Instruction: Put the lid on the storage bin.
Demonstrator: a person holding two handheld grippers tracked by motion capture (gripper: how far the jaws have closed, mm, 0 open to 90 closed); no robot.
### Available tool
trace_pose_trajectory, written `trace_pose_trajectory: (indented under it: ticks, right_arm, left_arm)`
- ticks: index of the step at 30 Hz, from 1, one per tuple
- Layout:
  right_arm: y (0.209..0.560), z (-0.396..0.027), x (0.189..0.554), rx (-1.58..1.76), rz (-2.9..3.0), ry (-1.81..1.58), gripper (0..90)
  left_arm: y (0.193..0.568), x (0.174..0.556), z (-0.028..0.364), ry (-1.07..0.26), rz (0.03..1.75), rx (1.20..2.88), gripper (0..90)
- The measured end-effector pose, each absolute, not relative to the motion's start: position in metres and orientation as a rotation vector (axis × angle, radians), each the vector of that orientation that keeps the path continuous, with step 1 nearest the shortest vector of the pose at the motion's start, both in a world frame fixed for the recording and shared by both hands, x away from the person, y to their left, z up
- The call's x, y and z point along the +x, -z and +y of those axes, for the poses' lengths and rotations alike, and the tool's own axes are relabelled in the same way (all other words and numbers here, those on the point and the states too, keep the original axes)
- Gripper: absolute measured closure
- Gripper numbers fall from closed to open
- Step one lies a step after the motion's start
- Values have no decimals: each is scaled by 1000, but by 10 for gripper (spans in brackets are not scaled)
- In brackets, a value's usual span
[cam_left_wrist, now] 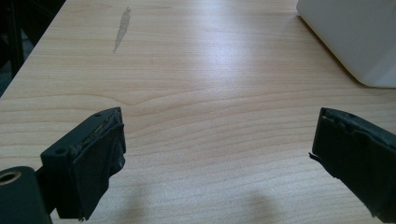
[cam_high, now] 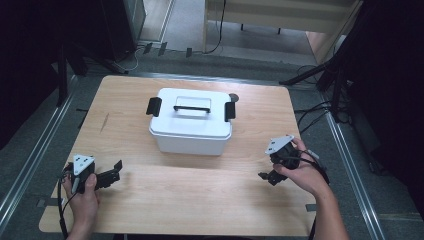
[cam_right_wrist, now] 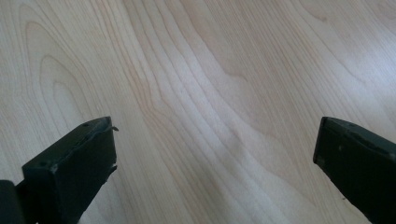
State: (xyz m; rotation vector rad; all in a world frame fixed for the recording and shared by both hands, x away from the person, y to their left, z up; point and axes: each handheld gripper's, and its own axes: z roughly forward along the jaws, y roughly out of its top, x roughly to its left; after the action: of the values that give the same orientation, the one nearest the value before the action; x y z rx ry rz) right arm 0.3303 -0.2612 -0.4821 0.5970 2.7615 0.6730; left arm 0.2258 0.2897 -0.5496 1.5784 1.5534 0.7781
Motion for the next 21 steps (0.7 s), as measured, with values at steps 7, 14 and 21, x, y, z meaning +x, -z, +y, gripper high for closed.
trace_pose_trajectory:
  ticks: [7, 14, 21]
  right_arm:
    - [494, -281, 316, 674, 2701, -739, 0]
    - [506, -302, 304, 770, 2612, -856, 0]
    - [519, -324, 290, 907, 2462, -1019, 0]
  left_arm:
    - [550, 226, 289, -779, 1554, 1577, 31]
    - [550, 226, 289, -782, 1555, 1579, 31]
    - [550, 226, 289, -786, 1554, 1582, 31]
